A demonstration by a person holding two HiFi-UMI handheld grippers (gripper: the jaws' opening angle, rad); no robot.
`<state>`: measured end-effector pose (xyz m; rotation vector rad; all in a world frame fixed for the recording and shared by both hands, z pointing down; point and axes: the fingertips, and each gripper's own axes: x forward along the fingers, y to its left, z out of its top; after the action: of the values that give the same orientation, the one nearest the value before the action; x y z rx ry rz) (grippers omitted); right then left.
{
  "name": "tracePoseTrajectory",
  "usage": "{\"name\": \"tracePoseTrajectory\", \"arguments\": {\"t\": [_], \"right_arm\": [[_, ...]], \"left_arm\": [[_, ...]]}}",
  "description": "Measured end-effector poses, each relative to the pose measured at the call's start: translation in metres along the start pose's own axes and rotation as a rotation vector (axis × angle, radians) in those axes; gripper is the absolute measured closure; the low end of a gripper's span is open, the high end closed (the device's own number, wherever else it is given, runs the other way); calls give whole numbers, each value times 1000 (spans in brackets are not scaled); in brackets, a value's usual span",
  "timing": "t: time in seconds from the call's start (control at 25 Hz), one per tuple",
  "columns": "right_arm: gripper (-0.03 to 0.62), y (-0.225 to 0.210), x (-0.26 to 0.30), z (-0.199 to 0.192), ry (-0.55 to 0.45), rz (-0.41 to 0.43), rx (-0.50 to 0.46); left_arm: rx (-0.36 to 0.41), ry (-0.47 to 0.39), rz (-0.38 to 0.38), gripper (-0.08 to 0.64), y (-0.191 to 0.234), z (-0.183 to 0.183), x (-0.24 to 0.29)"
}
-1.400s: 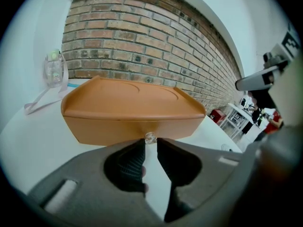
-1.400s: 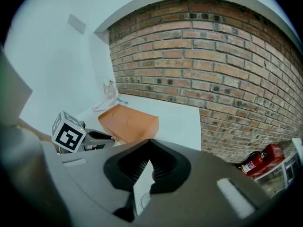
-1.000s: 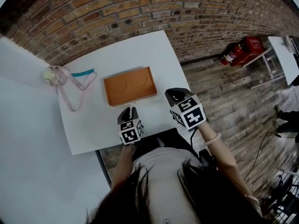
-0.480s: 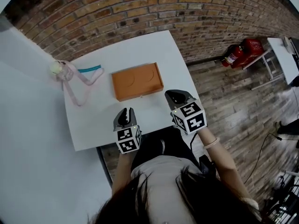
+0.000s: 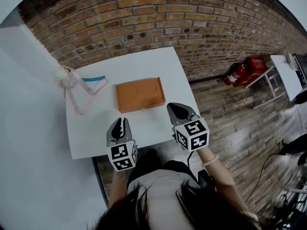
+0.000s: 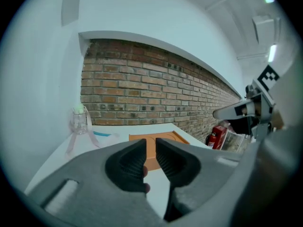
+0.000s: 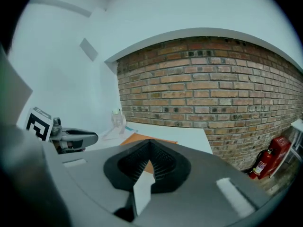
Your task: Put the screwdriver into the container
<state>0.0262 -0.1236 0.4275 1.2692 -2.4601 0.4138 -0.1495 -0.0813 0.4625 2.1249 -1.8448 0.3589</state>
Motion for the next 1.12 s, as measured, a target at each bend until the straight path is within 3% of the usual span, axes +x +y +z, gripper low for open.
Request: {"name": "tracePoseTrajectory", "arguments": {"t": [0.44, 1.12], "right_arm": [[586, 11, -54, 29, -167, 16, -32], [588, 37, -154, 23, -337, 75, -68]], "left_arm": [[58, -173, 40, 537, -34, 61, -53], [114, -303, 75, 560, -96, 78, -148]]}}
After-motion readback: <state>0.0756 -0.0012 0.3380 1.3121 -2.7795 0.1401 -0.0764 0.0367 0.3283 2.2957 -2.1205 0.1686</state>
